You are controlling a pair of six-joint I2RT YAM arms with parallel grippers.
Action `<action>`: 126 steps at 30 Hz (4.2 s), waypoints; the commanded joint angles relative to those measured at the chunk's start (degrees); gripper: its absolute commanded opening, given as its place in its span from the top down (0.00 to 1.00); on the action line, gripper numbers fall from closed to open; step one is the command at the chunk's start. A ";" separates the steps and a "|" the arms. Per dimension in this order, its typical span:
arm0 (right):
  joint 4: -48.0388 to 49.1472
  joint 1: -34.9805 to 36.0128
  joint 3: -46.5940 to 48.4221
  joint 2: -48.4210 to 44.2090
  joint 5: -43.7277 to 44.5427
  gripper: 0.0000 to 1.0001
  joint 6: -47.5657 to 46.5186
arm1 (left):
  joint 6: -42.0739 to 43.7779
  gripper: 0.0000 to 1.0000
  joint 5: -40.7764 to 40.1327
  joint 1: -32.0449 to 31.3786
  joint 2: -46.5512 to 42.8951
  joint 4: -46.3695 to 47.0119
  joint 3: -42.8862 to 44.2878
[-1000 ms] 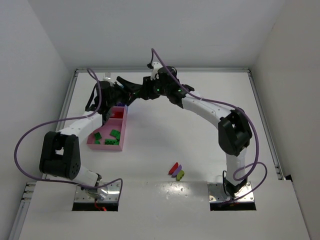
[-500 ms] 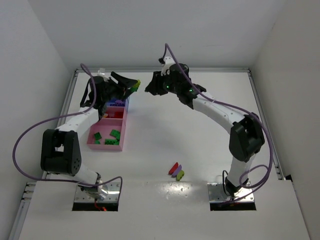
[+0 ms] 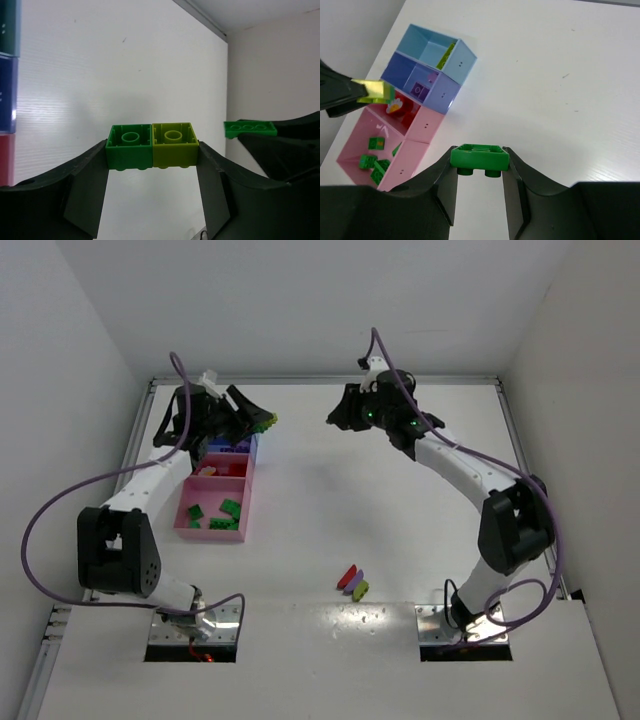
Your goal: Sort the legos into containers by color
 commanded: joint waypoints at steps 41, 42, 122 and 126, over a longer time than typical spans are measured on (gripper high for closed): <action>1.85 -11.38 -13.69 -11.71 -4.62 1.00 -1.47 | 30.70 1.00 -26.03 -34.23 23.67 -21.20 10.43; 1.85 -11.38 -13.69 -11.71 -4.62 1.00 -1.47 | 30.69 1.00 -26.03 -34.23 24.36 -21.20 10.43; 2.90 -12.97 -14.22 -9.42 -8.31 1.00 -2.00 | 125.26 0.31 15.02 -24.21 27.09 -41.42 20.00; 2.90 -13.49 -14.22 -8.90 -8.31 1.00 -2.00 | 124.65 0.32 15.02 -24.21 28.32 -41.42 20.54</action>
